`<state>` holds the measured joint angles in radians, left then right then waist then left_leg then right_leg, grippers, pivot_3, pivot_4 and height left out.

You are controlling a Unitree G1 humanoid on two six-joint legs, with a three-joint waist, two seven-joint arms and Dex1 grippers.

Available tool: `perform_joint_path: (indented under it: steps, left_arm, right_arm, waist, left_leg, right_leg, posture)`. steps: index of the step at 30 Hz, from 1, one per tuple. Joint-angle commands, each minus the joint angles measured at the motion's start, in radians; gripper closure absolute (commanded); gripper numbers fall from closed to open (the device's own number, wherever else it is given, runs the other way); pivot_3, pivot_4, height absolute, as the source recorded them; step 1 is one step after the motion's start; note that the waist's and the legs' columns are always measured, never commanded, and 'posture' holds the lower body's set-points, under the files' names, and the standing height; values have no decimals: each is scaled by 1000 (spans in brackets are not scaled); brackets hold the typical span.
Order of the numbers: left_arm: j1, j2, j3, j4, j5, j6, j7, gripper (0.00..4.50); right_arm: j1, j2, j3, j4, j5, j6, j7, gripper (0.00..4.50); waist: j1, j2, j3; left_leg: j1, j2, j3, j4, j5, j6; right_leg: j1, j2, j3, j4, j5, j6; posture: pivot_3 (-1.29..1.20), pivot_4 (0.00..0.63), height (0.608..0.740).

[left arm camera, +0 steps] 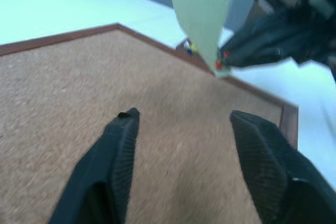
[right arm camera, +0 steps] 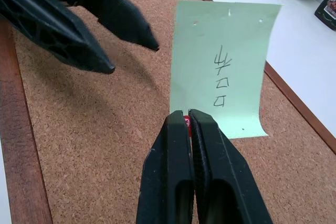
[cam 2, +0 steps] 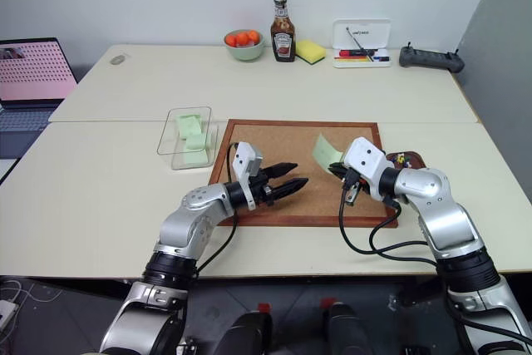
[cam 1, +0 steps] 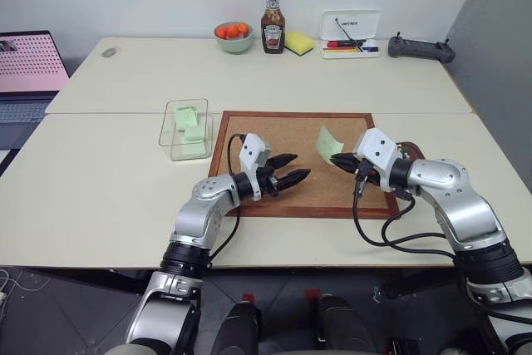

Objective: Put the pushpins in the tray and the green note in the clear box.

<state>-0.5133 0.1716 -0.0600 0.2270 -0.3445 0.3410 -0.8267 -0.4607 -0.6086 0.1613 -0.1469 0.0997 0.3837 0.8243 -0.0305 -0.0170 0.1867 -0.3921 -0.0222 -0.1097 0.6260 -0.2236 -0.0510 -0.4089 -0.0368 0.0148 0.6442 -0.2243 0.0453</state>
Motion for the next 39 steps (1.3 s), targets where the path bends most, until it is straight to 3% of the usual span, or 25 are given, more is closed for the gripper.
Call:
perform_joint_path:
  steps: [1, 12, 23, 27, 38, 39]
  left_arm:
    - [-43, -44, 30, -10, -50, 20, 32, 537]
    - [-93, -113, -6, 35, -68, 86, 10, 537]
    - [-175, -179, 61, 171, -87, 70, 58, 537]
    - [-174, -185, 35, 179, -80, 75, 25, 1081]
    - [-208, -198, 49, 257, -67, 61, 41, 3595]
    - [-211, -200, 53, 264, -69, 60, 43, 3668]
  right_arm:
    - [-27, 1, -9, -13, 0, -15, 0, 4500]
    - [-26, 0, -11, -25, 2, -8, 0, 4500]
    - [-23, 0, -9, -30, 2, -5, 0, 4500]
    - [-24, -1, -8, -32, 1, -4, 1, 4500]
    - [-20, -7, -13, -43, 3, 1, 0, 4500]
    - [-18, -7, -13, -45, 3, 2, 0, 4500]
  waist:
    - [0, 0, 0]
    - [-1, 0, 0]
    - [-1, 0, 0]
    - [-1, 0, 0]
    - [-1, 0, 0]
    - [-1, 0, 0]
  left_leg:
    - [0, 0, 0, 0, 0, 0]
    - [0, 0, 0, 0, 0, 0]
    - [-1, 0, 0, 1, 0, 0]
    - [0, 0, 0, 1, 0, 0]
    - [-1, -1, 0, 1, 0, 0]
    - [-1, 0, 0, 1, 0, 0]
  right_leg:
    - [0, 0, 0, 0, 0, 0]
    - [0, 0, 0, 0, 0, 0]
    - [0, 0, 0, 0, 0, 0]
    - [0, 0, 0, 0, 0, 0]
    - [0, 0, 0, 0, 0, 0]
    - [0, 0, 0, 0, 0, 0]
  posture:
    - [0, 150, 740]
    - [0, 150, 740]
    - [0, 150, 740]
    - [0, 150, 740]
    - [0, 150, 740]
    - [0, 150, 740]
